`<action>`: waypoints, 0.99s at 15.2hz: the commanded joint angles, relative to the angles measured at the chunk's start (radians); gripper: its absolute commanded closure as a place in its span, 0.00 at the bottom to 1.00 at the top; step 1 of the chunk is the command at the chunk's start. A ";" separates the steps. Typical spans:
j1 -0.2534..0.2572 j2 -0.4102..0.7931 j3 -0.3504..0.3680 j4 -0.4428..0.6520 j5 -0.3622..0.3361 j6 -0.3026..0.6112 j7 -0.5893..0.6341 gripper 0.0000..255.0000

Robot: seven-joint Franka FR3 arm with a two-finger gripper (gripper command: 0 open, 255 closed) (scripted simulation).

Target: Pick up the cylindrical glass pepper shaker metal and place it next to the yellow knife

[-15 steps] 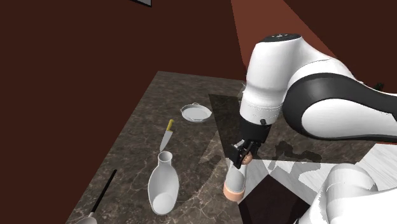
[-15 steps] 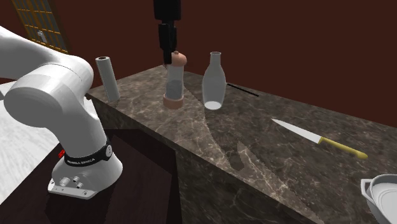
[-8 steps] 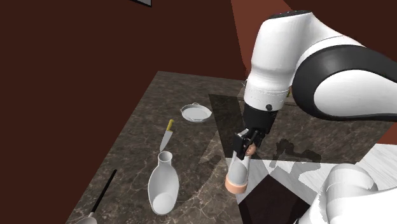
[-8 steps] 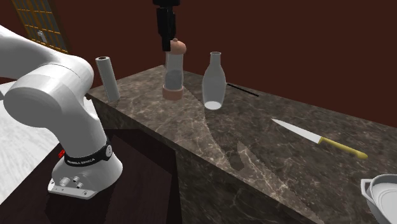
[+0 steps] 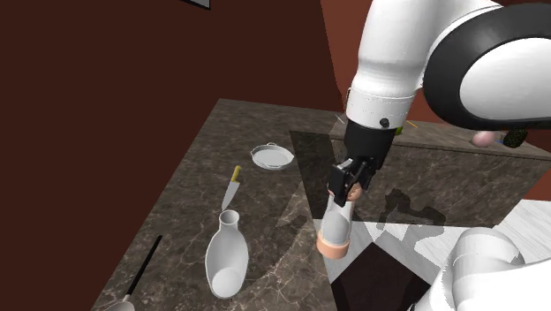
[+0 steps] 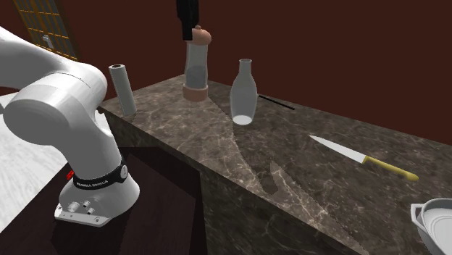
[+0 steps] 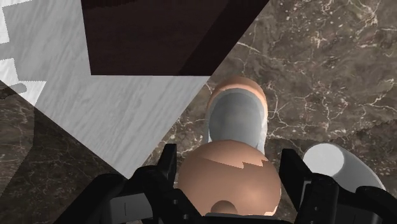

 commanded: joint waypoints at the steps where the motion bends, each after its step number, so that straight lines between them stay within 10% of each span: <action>1: -0.003 0.011 -0.002 0.035 -0.004 -0.024 -0.001 1.00; 15: -0.041 0.175 -0.004 0.284 -0.043 -0.110 -0.008 1.00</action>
